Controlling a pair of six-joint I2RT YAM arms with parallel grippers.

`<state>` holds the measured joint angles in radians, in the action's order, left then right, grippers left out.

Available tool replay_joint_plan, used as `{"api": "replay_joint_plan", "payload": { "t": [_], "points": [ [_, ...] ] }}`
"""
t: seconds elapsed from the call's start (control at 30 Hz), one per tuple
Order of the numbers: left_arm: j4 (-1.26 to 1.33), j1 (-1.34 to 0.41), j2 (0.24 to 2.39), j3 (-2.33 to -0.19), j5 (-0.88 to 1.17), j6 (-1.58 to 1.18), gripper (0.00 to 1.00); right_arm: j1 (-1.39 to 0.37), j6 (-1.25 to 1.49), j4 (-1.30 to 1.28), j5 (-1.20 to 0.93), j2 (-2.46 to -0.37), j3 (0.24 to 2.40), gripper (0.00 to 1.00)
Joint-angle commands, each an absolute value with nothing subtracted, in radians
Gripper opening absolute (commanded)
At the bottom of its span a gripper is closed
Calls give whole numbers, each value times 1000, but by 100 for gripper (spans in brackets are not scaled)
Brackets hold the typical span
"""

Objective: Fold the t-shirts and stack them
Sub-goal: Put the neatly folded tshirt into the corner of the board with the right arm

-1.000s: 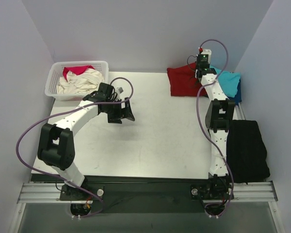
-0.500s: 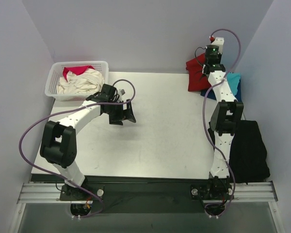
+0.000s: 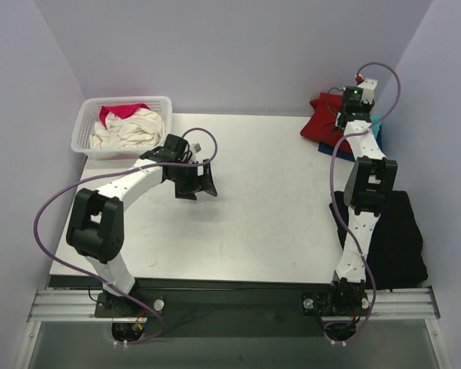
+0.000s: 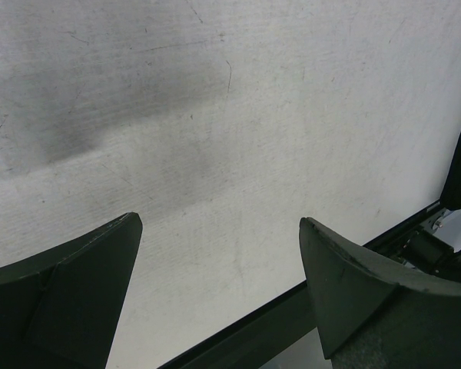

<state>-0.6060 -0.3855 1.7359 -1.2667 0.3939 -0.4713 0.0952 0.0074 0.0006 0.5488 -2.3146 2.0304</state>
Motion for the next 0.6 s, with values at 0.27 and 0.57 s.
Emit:
{"api": "replay_joint_plan", "payload": {
  "t": [0.27,0.57],
  "points": [
    [-575,-403,1767,-1319,387,-483,95,183,46,83,727,-2215,2039,0],
    [-583,-414,1787,-1338,382,-489,95,212,17,84,773,-2286,2112,0]
  ]
}}
